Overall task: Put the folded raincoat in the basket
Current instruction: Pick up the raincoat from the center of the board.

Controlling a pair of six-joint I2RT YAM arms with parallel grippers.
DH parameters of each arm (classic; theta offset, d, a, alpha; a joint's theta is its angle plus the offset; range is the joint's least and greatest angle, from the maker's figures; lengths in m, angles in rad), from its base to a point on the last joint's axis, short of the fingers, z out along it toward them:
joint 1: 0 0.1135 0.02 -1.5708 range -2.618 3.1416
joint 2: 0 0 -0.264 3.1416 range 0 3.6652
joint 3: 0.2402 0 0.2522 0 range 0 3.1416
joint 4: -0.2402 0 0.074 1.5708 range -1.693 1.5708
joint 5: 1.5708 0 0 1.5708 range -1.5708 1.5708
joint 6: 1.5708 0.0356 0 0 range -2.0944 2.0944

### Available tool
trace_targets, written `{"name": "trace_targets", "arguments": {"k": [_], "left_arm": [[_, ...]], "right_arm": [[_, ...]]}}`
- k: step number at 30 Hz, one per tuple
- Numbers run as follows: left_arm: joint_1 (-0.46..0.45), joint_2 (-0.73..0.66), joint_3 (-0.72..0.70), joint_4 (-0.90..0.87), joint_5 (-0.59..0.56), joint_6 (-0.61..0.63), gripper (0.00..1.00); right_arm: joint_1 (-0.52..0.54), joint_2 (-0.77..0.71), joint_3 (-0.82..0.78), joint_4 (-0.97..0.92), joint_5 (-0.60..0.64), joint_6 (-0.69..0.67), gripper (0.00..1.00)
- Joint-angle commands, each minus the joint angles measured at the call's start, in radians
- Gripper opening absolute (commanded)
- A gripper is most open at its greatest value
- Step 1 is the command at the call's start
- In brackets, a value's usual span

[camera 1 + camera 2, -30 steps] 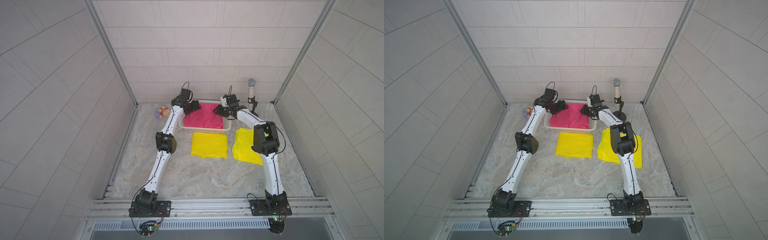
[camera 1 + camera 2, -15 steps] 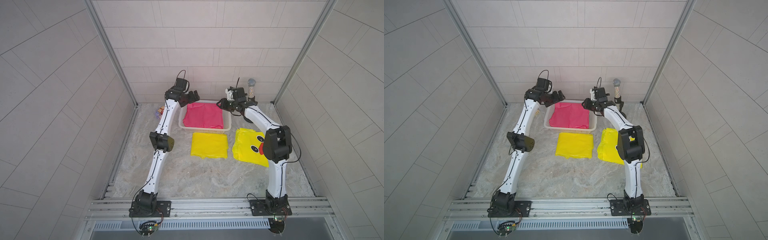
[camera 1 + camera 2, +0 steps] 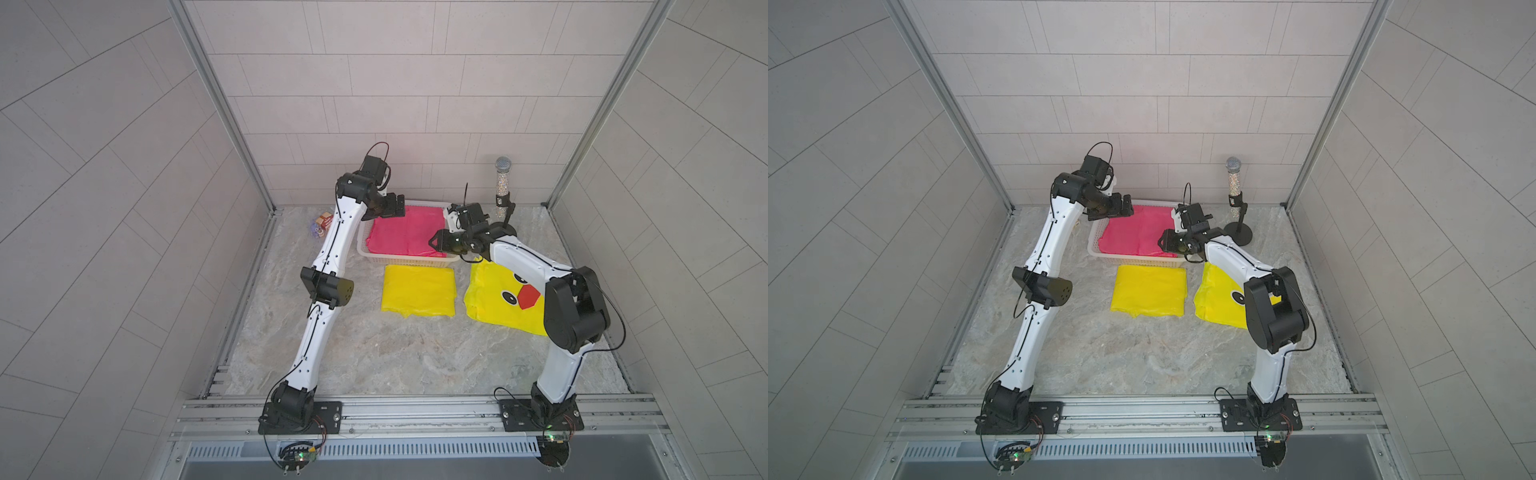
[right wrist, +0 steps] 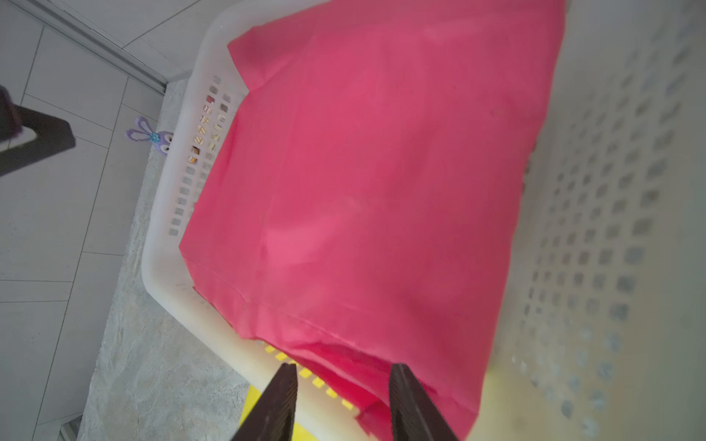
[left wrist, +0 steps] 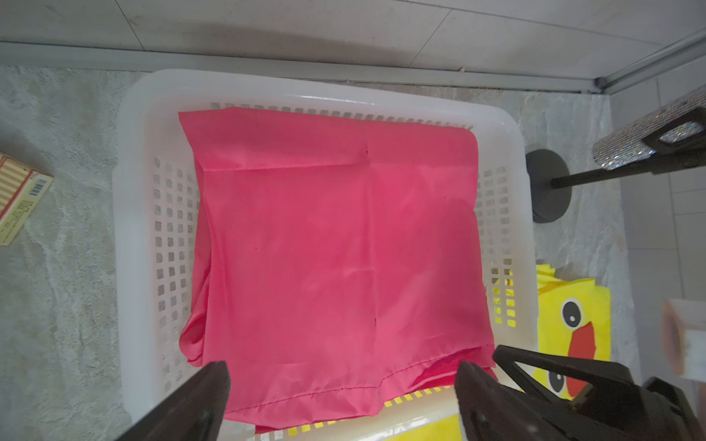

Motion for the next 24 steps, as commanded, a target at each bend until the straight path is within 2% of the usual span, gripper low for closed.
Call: {"name": "trace_targets", "arguments": {"k": [1,7,13,17,20,24], "left_arm": [[-0.025,-0.111,0.042,0.001,-0.079,0.081,1.00],[-0.074,-0.242,0.041,0.112,-0.240,0.225,0.99],[-0.074,-0.383,0.041,0.228,-0.285,0.321,0.98],[-0.068,-0.491,0.042,0.269,-0.291,0.359,0.98],[-0.059,-0.568,0.041,0.268,-0.283,0.345,0.99],[-0.052,-0.627,0.042,0.168,-0.307,0.325,1.00]], "right_arm": [[-0.002,-0.160,-0.065,0.110,0.044,-0.013,0.47],[0.012,-0.370,-0.233,0.201,0.079,-0.076,0.56],[0.021,-0.550,-0.360,0.218,0.108,-0.127,0.76],[0.022,-0.614,-0.381,0.107,0.136,-0.185,0.79],[0.022,-0.649,-0.400,-0.008,0.287,-0.174,0.79],[0.033,-0.685,-0.480,-0.035,0.299,-0.142,0.80]]}}
